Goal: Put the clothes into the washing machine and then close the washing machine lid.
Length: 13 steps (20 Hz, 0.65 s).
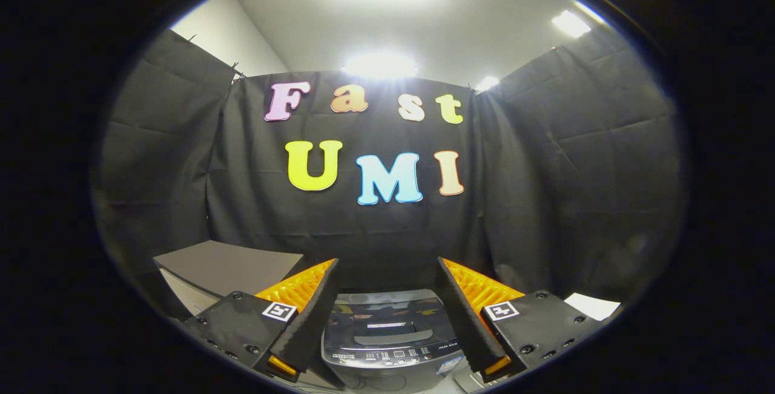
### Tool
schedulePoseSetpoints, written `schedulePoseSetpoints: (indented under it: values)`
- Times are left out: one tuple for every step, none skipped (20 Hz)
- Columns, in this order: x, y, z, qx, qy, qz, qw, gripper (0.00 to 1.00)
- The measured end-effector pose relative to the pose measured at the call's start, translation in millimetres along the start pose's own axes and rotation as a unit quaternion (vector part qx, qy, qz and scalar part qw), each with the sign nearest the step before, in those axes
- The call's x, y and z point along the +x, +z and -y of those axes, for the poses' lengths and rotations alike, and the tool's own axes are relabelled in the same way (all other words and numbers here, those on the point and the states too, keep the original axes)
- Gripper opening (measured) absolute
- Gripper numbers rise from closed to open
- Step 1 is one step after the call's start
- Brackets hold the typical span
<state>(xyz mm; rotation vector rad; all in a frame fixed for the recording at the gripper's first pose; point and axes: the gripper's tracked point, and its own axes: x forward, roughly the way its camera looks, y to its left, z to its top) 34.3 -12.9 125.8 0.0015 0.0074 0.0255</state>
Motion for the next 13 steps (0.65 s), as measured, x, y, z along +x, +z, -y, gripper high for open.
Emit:
schedulePoseSetpoints:
  values:
    - [-3, 1, 1, -0.001, -0.001, 0.001, 1.000, 0.97]
    - [-6, 2, 1, -0.002, -0.002, 0.002, 1.000, 0.97]
    - [-8, 2, 2, -0.002, -0.003, 0.003, 1.000, 0.97]
    - [-10, 1, 3, -0.003, -0.005, 0.003, 1.000, 0.97]
    - [-12, -1, 3, -0.001, -0.005, 0.003, 1.000, 0.97]
    - [-14, -1, 2, 0.002, -0.003, 0.004, 1.000, 0.97]
    - [-17, -2, 1, 0.005, -0.001, 0.006, 1.000, 0.97]
    - [-17, -3, 2, 0.005, -0.003, 0.007, 1.000, 0.97]
    - [-18, -3, 4, 0.006, -0.005, 0.008, 1.000, 0.97]
    - [-18, -4, 3, 0.009, -0.005, 0.008, 1.000, 0.97]
    - [-17, -3, 3, 0.012, -0.004, 0.009, 1.000, 0.97]
    - [-18, -4, 4, 0.014, -0.005, 0.010, 1.000, 0.97]
    - [-18, -4, 5, 0.013, -0.006, 0.010, 1.000, 0.97]
